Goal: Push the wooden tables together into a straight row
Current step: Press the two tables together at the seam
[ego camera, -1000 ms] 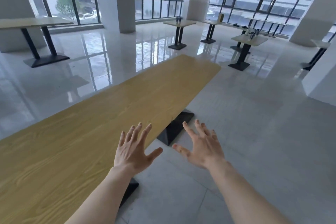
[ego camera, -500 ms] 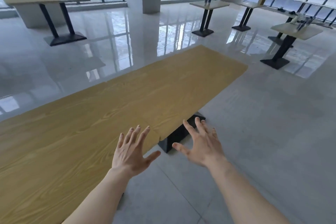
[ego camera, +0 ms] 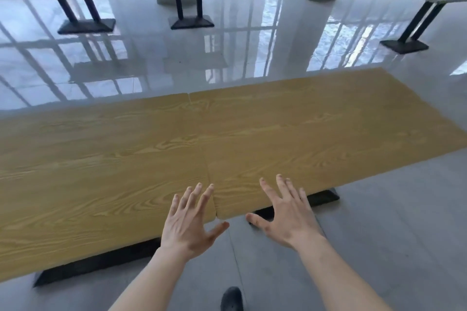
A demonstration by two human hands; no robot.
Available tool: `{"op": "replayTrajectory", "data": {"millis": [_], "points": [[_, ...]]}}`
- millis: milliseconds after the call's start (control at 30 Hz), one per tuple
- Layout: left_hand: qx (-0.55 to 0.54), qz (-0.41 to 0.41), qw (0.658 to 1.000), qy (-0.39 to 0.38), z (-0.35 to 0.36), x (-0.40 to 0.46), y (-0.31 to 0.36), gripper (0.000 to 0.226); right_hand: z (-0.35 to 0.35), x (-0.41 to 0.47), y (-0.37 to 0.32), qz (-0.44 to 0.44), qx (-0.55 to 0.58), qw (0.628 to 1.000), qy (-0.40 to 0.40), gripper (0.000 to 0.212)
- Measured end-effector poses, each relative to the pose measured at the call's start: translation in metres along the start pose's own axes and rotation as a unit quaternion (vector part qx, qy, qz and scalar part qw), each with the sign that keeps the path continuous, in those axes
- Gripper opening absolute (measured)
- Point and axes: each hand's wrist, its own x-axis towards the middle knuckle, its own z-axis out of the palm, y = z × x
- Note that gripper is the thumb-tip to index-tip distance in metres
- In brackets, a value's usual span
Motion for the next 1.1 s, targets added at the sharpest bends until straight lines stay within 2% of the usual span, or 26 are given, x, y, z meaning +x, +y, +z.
{"op": "replayTrajectory", "data": {"millis": [400,600,900,1100], "points": [[-0.005,-0.086,0.996,0.017,0.062,0.082,0.023,0.098,0.025,0.121,0.052,-0.084,-0.046,0.993,-0.064,0.103],[0.004,-0.113,0.993,0.042,0.091,0.107,0.018,0.100,0.045,0.159,0.073,-0.124,-0.057,0.989,-0.065,0.103],[0.054,-0.119,0.989,0.064,0.136,0.122,0.011,0.092,0.103,0.180,0.076,-0.177,-0.050,0.983,0.008,0.100],[0.066,-0.126,0.987,0.078,0.142,0.122,0.011,0.089,0.128,0.183,0.080,-0.179,-0.032,0.982,0.056,0.094]]}}
